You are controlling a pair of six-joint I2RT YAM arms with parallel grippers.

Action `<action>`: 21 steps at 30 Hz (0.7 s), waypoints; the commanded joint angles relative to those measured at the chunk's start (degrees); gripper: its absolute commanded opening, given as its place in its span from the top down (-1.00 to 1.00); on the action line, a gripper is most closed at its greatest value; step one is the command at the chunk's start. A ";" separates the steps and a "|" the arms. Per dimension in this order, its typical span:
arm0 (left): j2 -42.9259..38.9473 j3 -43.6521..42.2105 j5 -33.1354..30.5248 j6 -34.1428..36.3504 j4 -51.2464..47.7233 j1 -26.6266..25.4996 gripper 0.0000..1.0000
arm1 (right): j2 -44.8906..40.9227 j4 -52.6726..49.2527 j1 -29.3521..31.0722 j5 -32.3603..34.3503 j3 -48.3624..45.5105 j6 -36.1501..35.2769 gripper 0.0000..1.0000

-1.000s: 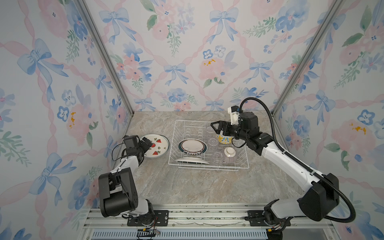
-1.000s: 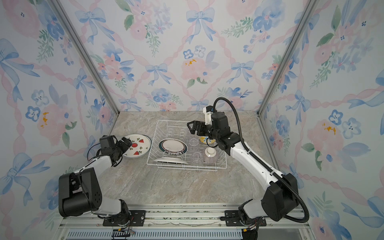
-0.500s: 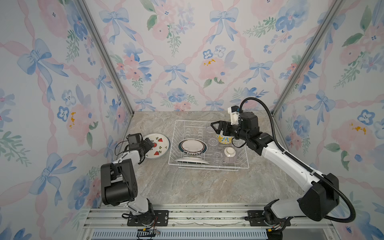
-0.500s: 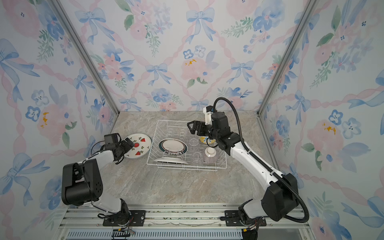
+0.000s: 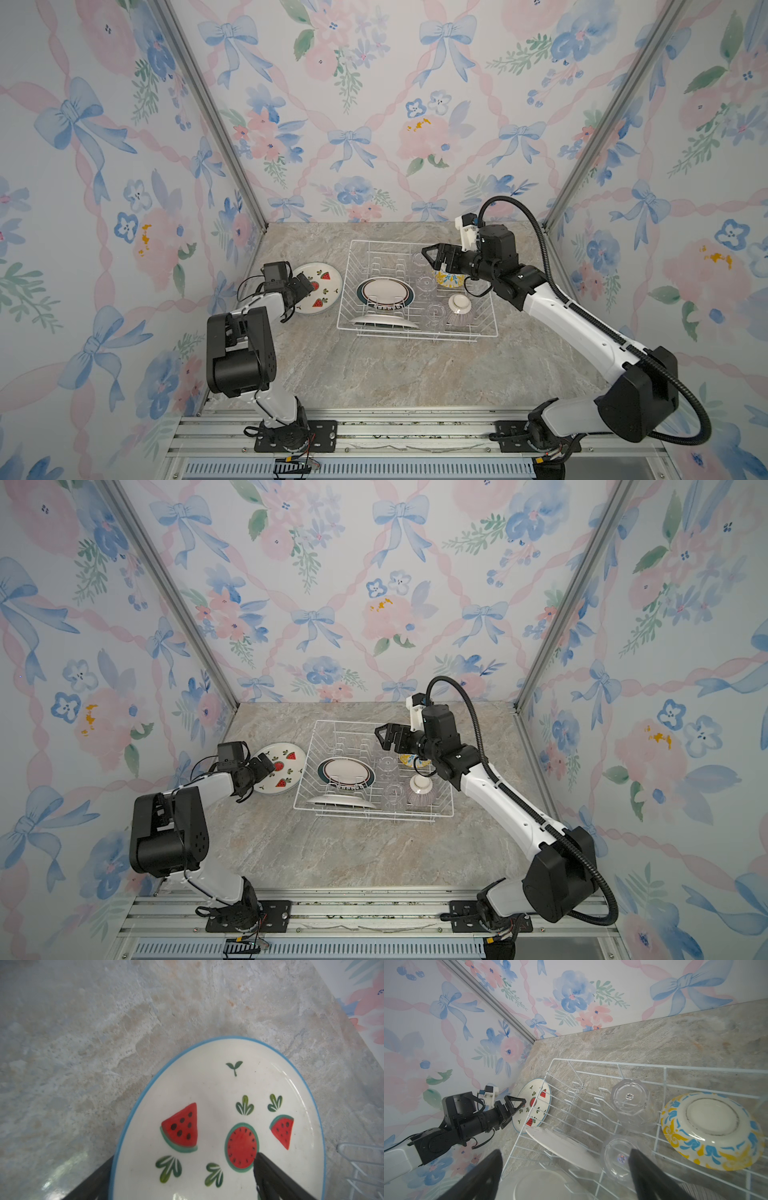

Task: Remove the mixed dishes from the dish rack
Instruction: 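Lower the watermelon plate flat onto the printed plate and open the left gripper, then lift the left gripper off the plate while the right reaches into the rack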

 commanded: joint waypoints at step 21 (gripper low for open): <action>-9.47 -0.20 -12.15 3.38 -3.84 -2.60 -0.96 | 1.45 -8.76 5.05 5.39 4.45 -10.38 -0.93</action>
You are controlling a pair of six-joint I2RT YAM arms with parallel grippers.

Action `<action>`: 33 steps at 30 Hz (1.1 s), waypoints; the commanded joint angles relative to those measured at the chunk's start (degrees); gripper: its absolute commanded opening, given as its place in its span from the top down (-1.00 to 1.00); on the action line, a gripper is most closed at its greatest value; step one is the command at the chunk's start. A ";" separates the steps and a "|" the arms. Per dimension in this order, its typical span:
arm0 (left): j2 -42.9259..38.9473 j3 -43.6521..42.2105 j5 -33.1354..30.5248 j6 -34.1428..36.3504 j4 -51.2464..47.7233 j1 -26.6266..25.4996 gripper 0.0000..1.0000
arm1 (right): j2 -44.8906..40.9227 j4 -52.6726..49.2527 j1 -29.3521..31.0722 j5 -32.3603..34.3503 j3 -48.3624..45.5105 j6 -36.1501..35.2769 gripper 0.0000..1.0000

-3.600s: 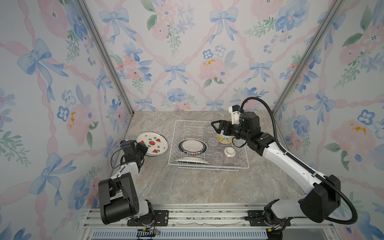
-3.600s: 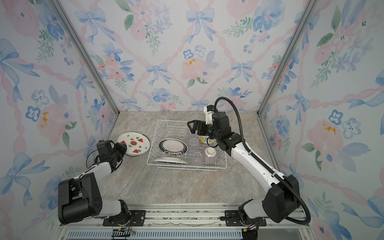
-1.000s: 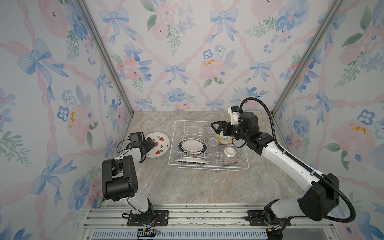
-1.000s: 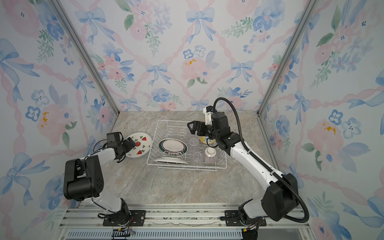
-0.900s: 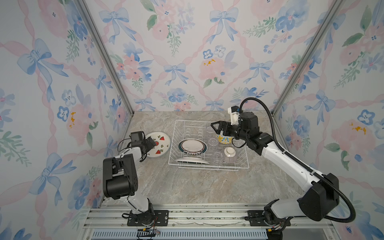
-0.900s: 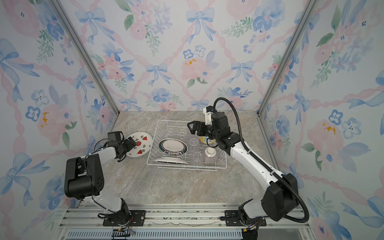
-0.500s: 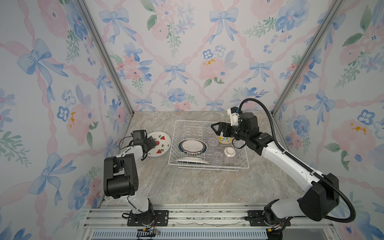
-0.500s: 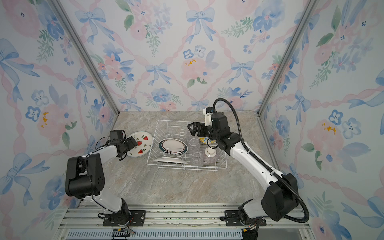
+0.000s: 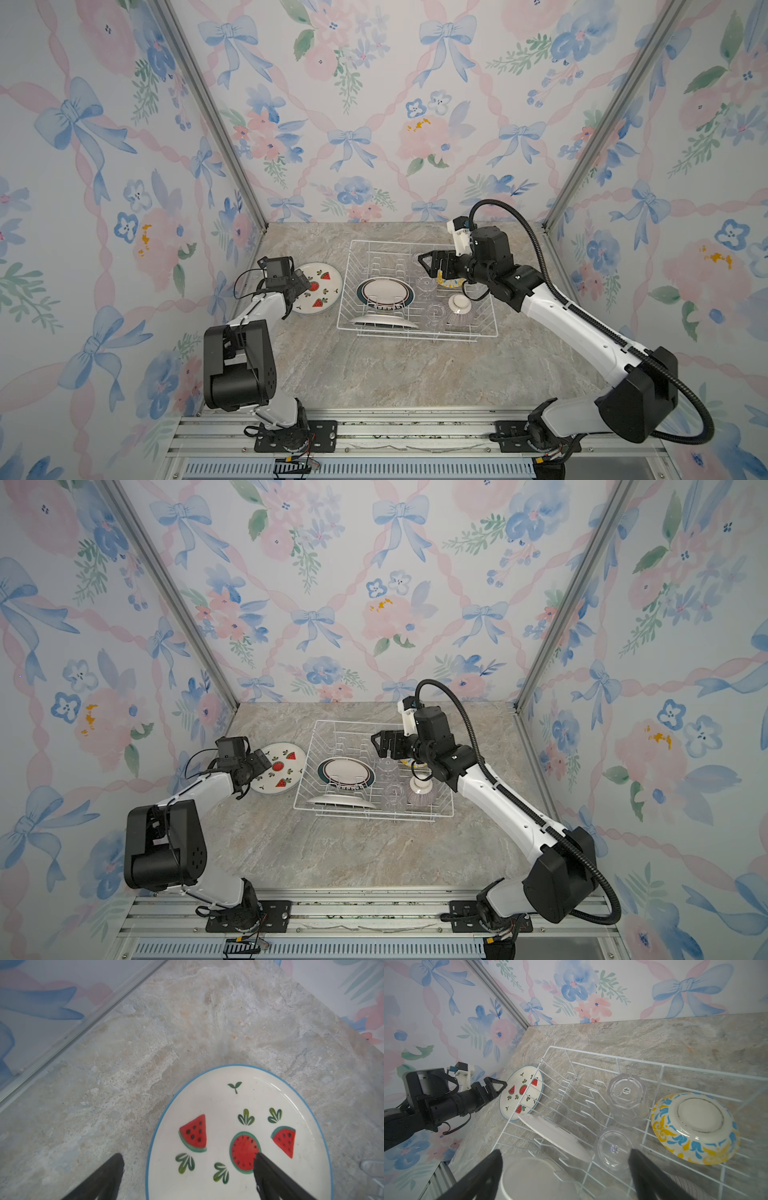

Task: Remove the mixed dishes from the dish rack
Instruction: 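Lift the left gripper off the plate while the right reaches into the rack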

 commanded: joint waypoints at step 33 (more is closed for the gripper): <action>-30.93 -10.58 12.42 -4.04 -0.67 -12.63 -0.96 | 11.33 -21.81 14.19 13.45 10.38 -13.81 -0.99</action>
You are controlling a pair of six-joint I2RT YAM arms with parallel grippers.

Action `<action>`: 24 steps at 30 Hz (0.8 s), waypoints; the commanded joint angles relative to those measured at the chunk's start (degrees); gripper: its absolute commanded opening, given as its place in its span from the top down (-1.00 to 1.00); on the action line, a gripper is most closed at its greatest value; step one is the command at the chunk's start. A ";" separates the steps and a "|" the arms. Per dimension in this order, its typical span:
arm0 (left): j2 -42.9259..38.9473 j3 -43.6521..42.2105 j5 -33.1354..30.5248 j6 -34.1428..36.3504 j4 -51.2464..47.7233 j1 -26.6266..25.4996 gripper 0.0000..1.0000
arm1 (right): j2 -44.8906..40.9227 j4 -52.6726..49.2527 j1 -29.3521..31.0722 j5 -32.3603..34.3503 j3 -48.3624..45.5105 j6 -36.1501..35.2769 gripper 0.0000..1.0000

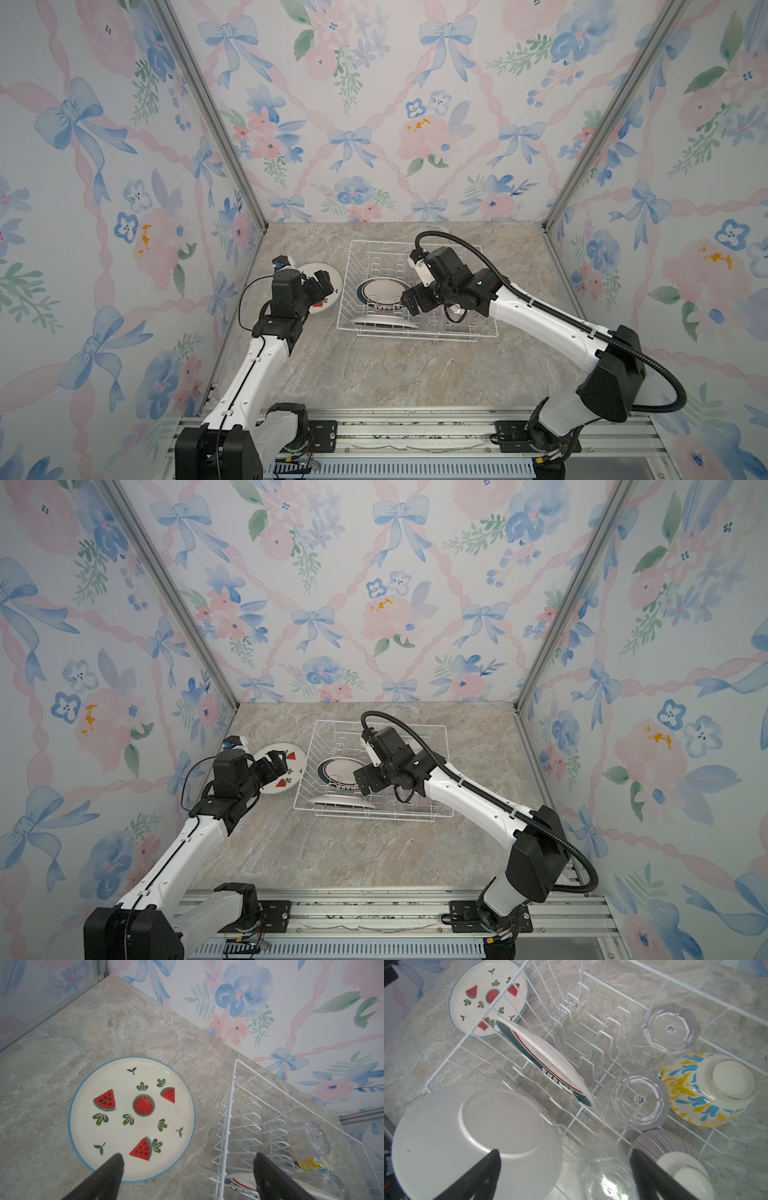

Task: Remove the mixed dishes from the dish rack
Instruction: 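Lift the left gripper off the plate while the right reaches into the rack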

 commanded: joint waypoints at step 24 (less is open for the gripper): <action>-3.35 -1.75 6.87 -2.96 -0.33 -2.82 -0.96 | 18.08 -4.57 1.05 2.55 16.55 -12.79 -0.25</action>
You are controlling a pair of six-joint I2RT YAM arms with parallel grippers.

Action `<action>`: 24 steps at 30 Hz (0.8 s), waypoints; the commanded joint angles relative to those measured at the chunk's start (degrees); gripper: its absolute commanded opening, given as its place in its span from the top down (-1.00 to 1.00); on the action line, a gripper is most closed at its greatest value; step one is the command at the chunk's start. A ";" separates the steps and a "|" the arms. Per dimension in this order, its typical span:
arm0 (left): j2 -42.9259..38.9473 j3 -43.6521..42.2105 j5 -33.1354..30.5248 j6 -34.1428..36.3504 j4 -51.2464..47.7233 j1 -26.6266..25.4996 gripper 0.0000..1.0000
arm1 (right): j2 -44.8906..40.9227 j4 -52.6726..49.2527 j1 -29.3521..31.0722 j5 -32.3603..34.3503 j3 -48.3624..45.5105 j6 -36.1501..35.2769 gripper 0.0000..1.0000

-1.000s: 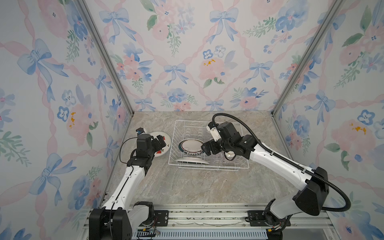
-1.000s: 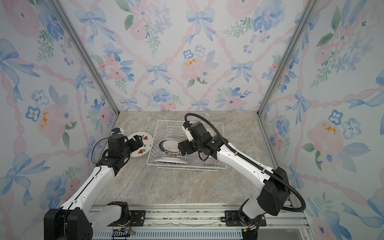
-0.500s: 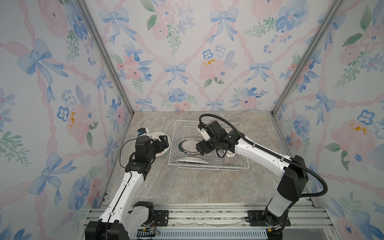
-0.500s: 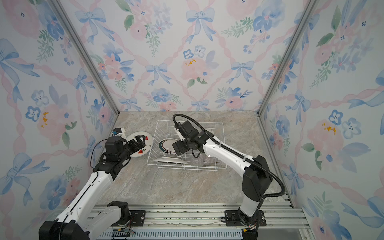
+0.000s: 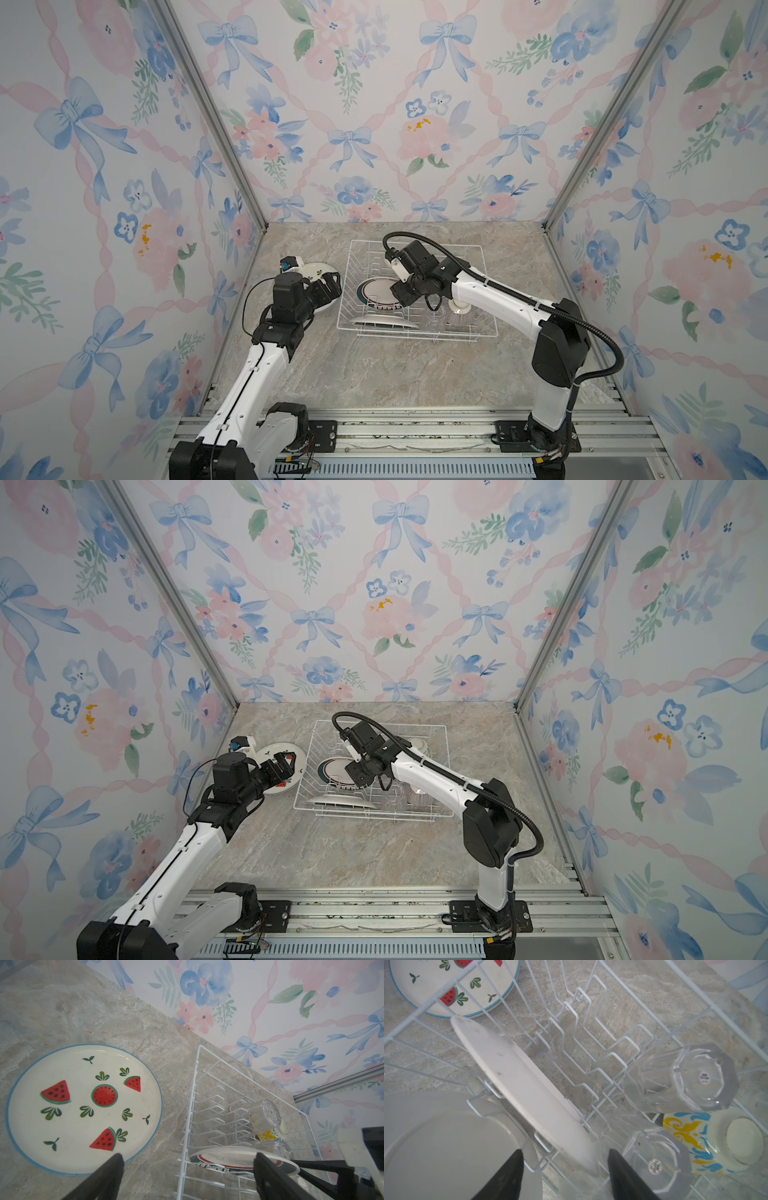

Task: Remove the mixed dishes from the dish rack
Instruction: 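Lift the left gripper off the plate while the right reaches into the rack, then grasp the green-red rimmed plate in the rack with the right gripper and lift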

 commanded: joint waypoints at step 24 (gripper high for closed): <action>2.26 0.06 -0.99 -0.78 -0.35 -1.53 -0.96 | -0.07 6.75 0.29 -5.06 -1.50 -7.06 0.56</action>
